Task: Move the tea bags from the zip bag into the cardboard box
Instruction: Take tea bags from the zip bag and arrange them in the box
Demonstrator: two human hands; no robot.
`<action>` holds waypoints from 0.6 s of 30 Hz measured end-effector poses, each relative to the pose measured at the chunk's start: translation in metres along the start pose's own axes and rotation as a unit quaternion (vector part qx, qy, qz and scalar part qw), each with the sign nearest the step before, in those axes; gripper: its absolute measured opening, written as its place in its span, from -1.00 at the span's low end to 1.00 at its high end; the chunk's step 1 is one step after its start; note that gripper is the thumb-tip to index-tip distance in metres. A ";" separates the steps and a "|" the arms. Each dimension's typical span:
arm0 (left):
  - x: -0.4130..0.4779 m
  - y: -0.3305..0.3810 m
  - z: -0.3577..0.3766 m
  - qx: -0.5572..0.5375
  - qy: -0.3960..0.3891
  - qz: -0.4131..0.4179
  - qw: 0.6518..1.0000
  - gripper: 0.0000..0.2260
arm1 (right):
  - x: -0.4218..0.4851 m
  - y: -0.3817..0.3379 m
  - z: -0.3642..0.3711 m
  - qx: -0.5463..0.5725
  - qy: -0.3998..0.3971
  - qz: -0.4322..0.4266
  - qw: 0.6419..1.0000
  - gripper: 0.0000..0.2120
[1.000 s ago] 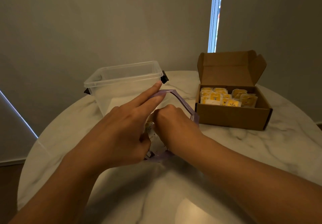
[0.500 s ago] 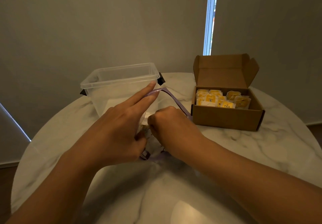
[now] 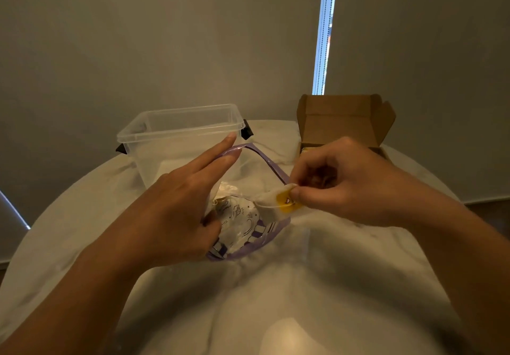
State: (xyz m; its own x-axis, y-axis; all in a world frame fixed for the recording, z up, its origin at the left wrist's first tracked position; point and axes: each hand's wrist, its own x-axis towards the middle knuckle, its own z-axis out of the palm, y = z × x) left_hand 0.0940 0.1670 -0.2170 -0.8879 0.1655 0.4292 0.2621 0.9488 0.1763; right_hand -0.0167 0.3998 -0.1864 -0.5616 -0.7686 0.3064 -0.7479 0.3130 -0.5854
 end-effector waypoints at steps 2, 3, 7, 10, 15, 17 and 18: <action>0.001 0.000 0.000 -0.001 -0.008 -0.001 1.000 -0.10 | -0.005 0.006 -0.016 0.034 0.007 0.007 0.999 -0.98; 0.001 0.001 0.000 0.002 -0.013 -0.003 1.000 -0.08 | -0.007 0.010 -0.026 0.052 0.012 0.014 0.998 -0.97; 0.002 0.000 0.001 0.005 -0.016 -0.007 1.000 -0.04 | -0.009 0.029 -0.065 0.112 0.074 0.041 0.990 -0.84; 0.002 -0.003 0.002 0.009 -0.001 -0.001 1.000 -0.05 | 0.001 0.055 -0.085 0.066 0.134 0.077 0.986 -0.88; 0.003 -0.002 0.001 0.000 -0.003 0.016 1.000 -0.03 | 0.019 0.095 -0.090 -0.087 0.108 0.137 0.981 -0.88; 0.002 -0.001 0.002 -0.010 -0.010 0.013 1.000 -0.02 | 0.024 0.107 -0.088 -0.139 0.075 0.141 0.977 -0.87; 0.002 -0.001 0.002 -0.015 -0.013 0.010 1.000 -0.02 | 0.027 0.111 -0.086 -0.159 0.058 0.138 0.976 -0.87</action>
State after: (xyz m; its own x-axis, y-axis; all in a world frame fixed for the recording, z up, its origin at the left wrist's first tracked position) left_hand 0.0910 0.1672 -0.2183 -0.8915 0.1925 0.4102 0.2916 0.9366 0.1944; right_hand -0.1454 0.4618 -0.1789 -0.7799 -0.5677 0.2634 -0.6238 0.6710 -0.4007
